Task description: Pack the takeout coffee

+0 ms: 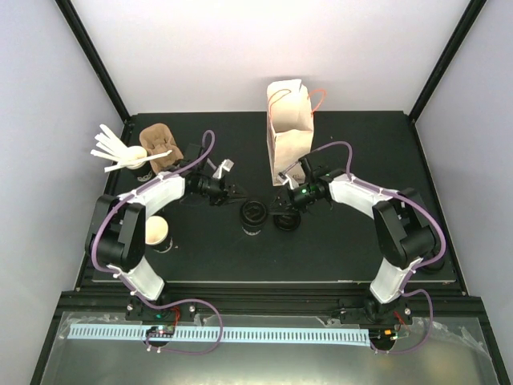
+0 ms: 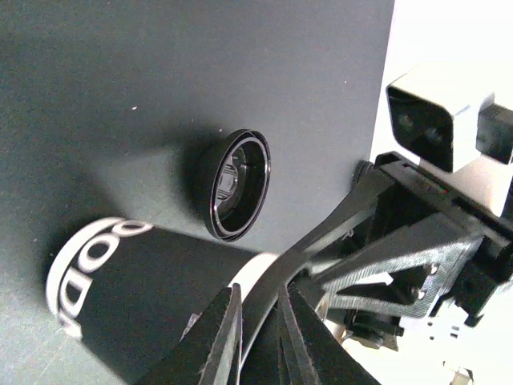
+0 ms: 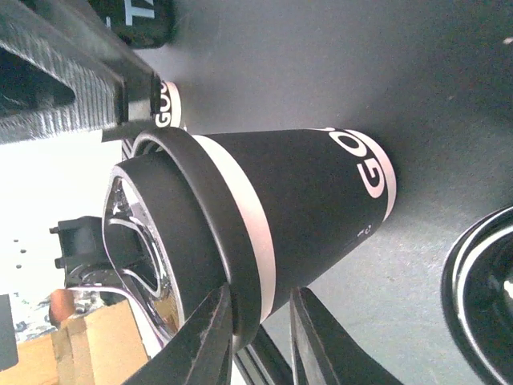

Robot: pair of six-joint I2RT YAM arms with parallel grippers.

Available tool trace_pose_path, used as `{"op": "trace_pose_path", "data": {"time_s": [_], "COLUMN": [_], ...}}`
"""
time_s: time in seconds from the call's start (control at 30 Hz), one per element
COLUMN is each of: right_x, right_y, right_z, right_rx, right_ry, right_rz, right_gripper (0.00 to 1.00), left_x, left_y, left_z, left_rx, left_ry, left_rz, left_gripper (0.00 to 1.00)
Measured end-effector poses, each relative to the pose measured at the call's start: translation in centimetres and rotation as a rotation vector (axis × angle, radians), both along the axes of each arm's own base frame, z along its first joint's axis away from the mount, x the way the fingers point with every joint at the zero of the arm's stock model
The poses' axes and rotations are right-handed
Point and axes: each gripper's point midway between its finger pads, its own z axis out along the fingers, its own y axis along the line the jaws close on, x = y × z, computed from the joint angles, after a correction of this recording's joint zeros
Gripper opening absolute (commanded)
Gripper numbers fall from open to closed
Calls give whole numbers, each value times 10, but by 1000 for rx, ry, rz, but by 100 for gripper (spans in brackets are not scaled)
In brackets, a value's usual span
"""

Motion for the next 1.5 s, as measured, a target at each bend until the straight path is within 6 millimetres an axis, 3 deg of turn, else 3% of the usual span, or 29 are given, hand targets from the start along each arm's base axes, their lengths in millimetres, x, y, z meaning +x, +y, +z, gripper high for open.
{"op": "trace_pose_path", "data": {"time_s": [0.17, 0.3, 0.53, 0.6, 0.63, 0.8, 0.97, 1.1, 1.27, 1.3, 1.5], "right_x": [-10, -5, 10, 10, 10, 12, 23, 13, -8, -27, -45], "right_y": [6, 6, 8, 6, 5, 0, 8, 13, 8, 9, 17], "right_z": [0, 4, 20, 21, 21, 22, 52, 64, 49, 33, 25], "right_rx": [-15, -48, -73, -84, -88, -145, -206, -221, -257, -289, -341], "right_ry": [45, 57, 23, 25, 26, -9, -214, -291, -265, -235, -254], "right_rz": [7, -19, -67, -77, -80, -75, 4, 64, 99, 141, 192], "right_gripper": [24, 25, 25, 29, 36, 48, 59, 65, 76, 84, 80], "left_x": [6, 10, 25, 29, 30, 20, -1, -21, -30, -26, -21], "left_y": [-6, -7, 2, 6, 7, 18, 30, 39, 42, 41, 37], "left_z": [4, 9, 26, 33, 35, 42, 57, 55, 33, 20, 16], "left_rx": [-10, -10, 36, 58, 68, 123, 178, 215, 237, 244, 213], "left_ry": [-14, -27, -90, -110, -119, -133, -179, -192, -144, -115, -110], "left_rz": [-13, -14, -12, -11, -12, -13, -19, -39, -65, -72, -78], "left_gripper": [18, 25, 57, 63, 65, 68, 70, 69, 68, 68, 67]}}
